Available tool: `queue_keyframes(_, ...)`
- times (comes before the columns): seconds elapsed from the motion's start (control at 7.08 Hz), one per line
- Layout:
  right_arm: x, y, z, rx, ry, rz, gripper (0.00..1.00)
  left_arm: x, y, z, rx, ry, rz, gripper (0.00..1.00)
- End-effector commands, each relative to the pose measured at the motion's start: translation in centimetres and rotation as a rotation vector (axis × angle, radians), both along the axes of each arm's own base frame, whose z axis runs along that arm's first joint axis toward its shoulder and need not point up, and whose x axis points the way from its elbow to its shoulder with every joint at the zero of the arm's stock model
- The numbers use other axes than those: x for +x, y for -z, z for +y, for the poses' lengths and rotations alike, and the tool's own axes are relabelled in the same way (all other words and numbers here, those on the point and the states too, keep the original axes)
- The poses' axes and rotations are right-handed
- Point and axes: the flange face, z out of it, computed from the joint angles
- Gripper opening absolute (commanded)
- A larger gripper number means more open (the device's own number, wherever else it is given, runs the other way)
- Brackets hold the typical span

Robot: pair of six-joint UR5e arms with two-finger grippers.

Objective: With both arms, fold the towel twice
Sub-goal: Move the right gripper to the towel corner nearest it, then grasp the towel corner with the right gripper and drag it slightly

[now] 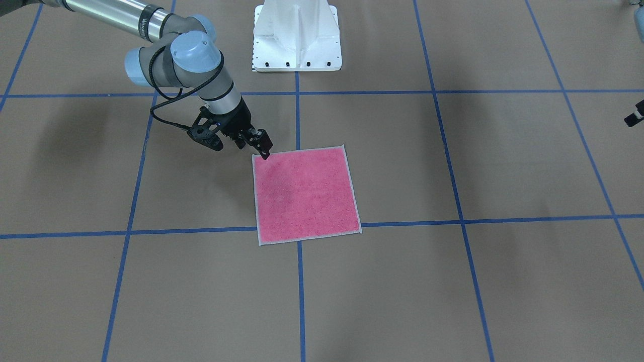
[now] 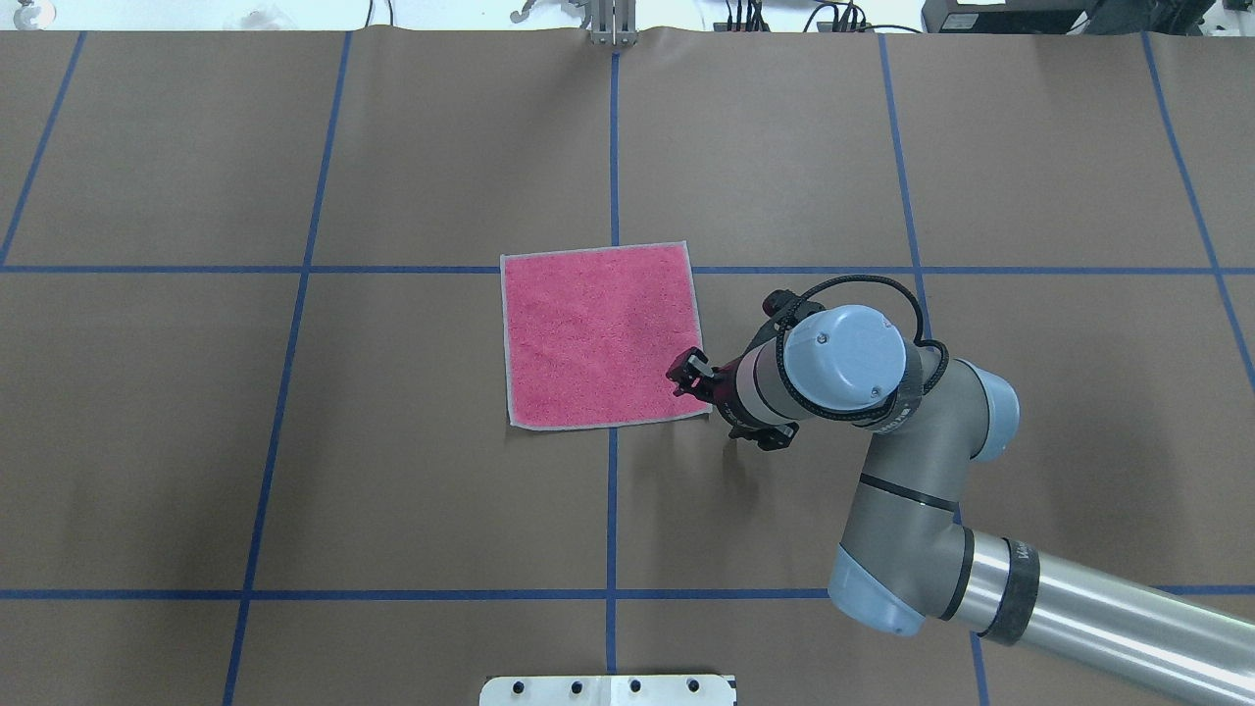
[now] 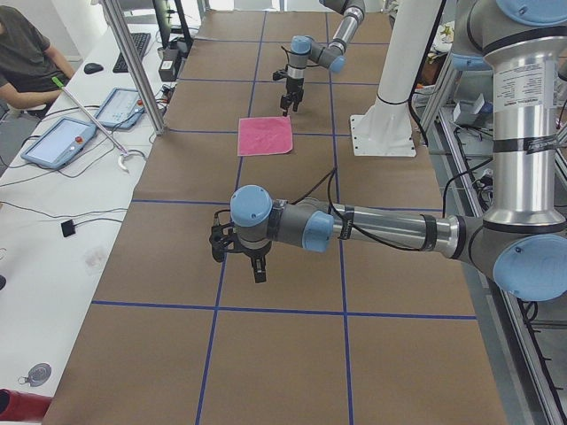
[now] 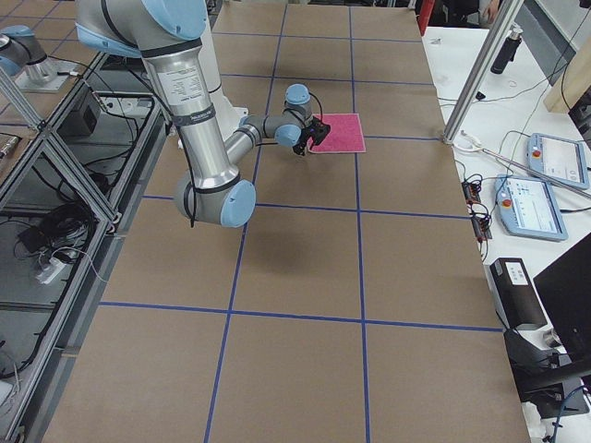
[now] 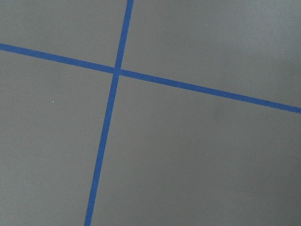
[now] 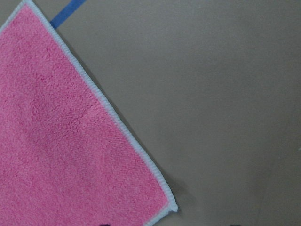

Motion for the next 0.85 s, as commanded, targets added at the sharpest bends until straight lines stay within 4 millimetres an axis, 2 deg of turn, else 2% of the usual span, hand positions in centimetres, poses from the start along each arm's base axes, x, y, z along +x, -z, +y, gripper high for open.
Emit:
queue_keyframes(0.0,0.02,-0.09,-0.09,0.002,0.000,0.002,0.81,0.00,0.00,0.00,0.001,0.000,0.000,1.00)
queue_keyframes(0.14,-0.01,-0.18,-0.10,0.004,0.002,0.005,0.77,0.00,0.00,0.00,0.001,0.000,0.000,1.00)
queue_keyframes(0.71,-0.35,-0.66,-0.14,-0.005,0.003,0.014,0.74,-0.01,-0.09,0.00,-0.001,0.000,-0.002,1.00)
